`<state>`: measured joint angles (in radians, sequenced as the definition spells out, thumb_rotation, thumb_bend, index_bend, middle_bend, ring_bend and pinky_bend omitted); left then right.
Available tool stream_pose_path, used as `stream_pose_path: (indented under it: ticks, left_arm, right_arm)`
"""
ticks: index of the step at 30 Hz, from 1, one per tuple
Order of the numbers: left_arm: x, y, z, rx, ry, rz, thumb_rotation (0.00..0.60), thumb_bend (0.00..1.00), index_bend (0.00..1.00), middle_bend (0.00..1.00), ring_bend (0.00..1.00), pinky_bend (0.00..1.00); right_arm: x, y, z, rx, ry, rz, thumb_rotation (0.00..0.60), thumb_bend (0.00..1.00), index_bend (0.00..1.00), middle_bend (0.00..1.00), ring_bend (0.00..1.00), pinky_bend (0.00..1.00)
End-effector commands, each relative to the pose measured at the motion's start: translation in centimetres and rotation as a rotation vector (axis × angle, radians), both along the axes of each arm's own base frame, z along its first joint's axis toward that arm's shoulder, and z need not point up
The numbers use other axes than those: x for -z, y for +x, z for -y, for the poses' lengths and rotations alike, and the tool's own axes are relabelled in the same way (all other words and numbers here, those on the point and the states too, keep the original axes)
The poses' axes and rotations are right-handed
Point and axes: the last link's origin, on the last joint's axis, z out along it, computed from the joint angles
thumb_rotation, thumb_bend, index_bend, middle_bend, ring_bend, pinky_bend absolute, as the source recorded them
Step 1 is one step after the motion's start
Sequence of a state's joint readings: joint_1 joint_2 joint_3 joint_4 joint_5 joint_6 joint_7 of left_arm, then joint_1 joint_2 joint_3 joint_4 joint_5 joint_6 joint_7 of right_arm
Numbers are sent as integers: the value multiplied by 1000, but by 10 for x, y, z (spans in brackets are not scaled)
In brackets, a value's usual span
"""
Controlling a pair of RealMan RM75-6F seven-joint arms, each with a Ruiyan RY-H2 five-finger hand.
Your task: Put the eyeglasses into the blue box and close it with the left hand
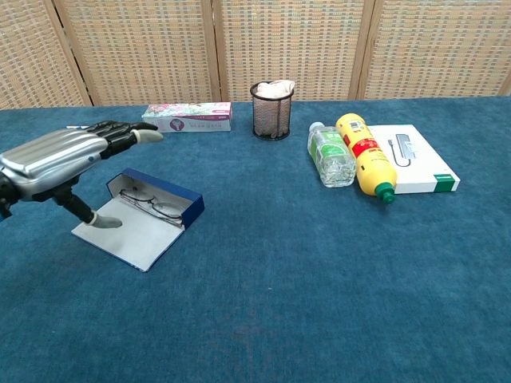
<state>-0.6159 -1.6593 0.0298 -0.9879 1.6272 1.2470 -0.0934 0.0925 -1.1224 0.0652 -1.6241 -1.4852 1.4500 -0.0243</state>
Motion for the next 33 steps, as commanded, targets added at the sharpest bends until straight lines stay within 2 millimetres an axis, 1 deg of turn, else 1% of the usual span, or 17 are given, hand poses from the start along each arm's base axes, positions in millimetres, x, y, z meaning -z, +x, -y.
stream_pose_path:
  ticks: [1, 3, 6, 9, 12, 15, 23, 33]
  left_arm:
    - [-9, -13, 18, -10, -22, -23, 600, 9, 46, 0, 0, 0]
    - [-11, -16, 21, -15, -22, -24, 600, 64, 116, 0, 0, 0]
    - [-11, -21, 24, -30, -30, -21, 600, 143, 165, 0, 0, 0]
    - [-6, -29, 27, -55, -47, -29, 600, 166, 219, 0, 0, 0]
    - [-2, -32, 28, -65, -47, -32, 600, 172, 241, 0, 0, 0]
    - [1, -34, 27, -75, -48, -32, 600, 201, 258, 0, 0, 0]
    - [11, -39, 27, -88, -44, -10, 600, 292, 261, 0, 0, 0]
    - [17, -44, 31, -93, -53, 1, 600, 278, 261, 0, 0, 0]
  right_arm:
    - [0, 0, 0, -1, 1, 1, 600, 53, 0, 0, 0, 0]
    - [0, 0, 0, -2, 2, 1, 600, 53, 0, 0, 0, 0]
    - [0, 0, 0, -2, 2, 3, 600, 53, 0, 0, 0, 0]
    - [0, 0, 0, -2, 2, 4, 600, 53, 0, 0, 0, 0]
    - [0, 0, 0, -3, 2, 4, 600, 53, 0, 0, 0, 0]
    - [0, 1, -1, -2, 2, 4, 600, 53, 0, 0, 0, 0]
    - [0, 0, 0, -1, 3, 6, 600, 53, 0, 0, 0, 0]
    - [0, 0, 0, -1, 3, 11, 600, 53, 0, 0, 0, 0]
